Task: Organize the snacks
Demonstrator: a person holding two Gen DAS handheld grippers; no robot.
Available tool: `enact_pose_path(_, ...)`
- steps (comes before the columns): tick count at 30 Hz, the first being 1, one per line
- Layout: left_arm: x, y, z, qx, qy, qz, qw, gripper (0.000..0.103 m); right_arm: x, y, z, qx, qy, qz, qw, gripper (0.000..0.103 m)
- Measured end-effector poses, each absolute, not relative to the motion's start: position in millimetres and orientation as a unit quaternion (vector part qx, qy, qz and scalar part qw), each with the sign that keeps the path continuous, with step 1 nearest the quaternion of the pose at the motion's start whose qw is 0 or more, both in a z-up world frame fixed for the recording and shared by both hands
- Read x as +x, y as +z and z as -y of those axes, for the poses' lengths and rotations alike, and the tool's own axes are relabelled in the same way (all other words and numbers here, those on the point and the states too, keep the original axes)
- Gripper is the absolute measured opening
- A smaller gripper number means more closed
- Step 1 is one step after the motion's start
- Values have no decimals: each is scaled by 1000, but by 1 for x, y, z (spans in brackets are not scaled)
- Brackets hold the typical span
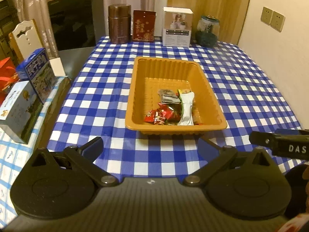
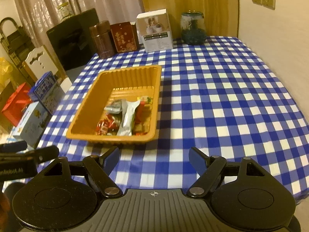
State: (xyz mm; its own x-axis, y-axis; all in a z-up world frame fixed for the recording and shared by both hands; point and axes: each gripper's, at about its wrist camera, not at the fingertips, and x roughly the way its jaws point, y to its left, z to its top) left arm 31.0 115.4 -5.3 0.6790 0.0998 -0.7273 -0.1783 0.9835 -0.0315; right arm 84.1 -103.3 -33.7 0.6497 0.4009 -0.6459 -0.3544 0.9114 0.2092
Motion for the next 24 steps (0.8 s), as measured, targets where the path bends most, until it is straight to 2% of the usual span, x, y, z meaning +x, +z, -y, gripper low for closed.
enact_pose_path(24,-5,6,-87,-33,62,-394,916,103,28,-20,112,26,212,-355,910,79)
